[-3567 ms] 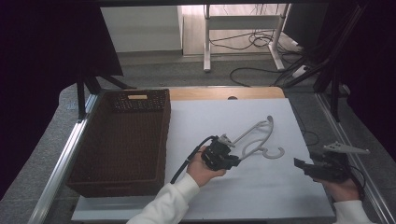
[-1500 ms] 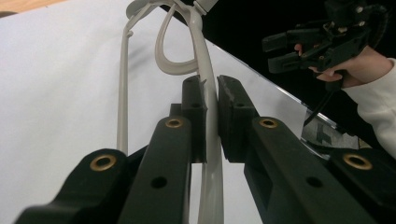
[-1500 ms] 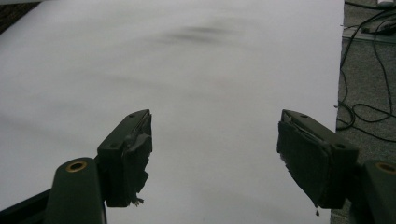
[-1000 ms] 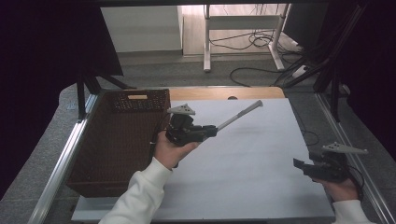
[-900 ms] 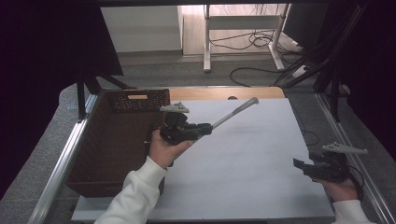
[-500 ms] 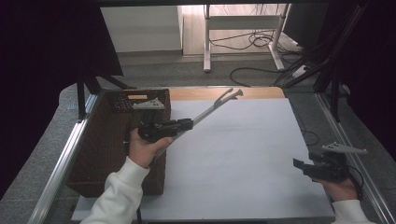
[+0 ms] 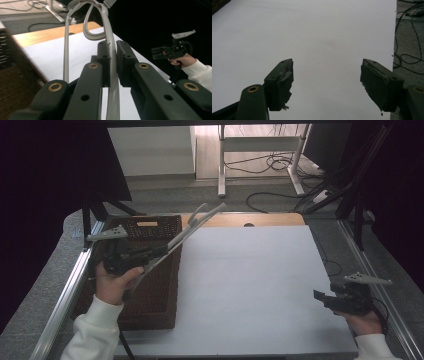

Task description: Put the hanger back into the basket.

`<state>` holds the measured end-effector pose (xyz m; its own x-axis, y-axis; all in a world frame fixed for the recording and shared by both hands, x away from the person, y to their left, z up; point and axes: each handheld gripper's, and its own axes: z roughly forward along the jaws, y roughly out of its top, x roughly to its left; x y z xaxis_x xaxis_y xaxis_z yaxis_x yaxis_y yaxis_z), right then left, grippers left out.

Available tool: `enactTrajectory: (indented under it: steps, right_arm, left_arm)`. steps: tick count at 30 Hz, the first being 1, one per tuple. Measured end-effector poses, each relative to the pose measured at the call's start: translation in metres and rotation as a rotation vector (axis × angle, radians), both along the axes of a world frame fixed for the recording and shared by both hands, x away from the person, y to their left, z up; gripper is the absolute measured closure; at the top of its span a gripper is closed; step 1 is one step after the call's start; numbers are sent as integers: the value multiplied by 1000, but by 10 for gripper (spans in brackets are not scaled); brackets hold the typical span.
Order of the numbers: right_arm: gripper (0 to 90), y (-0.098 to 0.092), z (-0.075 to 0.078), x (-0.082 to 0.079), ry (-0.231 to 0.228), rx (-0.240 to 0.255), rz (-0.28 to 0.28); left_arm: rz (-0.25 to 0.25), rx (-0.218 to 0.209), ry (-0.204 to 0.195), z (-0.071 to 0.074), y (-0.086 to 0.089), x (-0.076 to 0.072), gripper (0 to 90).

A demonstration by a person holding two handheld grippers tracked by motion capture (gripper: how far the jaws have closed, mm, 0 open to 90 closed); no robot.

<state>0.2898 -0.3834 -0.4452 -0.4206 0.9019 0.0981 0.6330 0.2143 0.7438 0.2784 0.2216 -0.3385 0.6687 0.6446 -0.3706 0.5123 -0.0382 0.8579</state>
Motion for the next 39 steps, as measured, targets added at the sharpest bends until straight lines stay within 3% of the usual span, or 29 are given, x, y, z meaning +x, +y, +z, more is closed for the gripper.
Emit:
enactTrajectory:
  steps: [7,17,27,39]
  right_arm:
    - [271,2,-2,1,4,-1,-1]
    - [271,0,-4,1,13,-4,-7]
    - [271,0,-5,1,17,-6,-8]
    - [271,0,-6,2,21,-7,-9]
  left_arm:
    - [66,-11,17,-10,40,-10,826]
    - [135,-33,39,-27,77,-20,826]
    - [142,-61,53,-45,108,-26,826]
    - [144,-63,72,-67,127,-29,826]
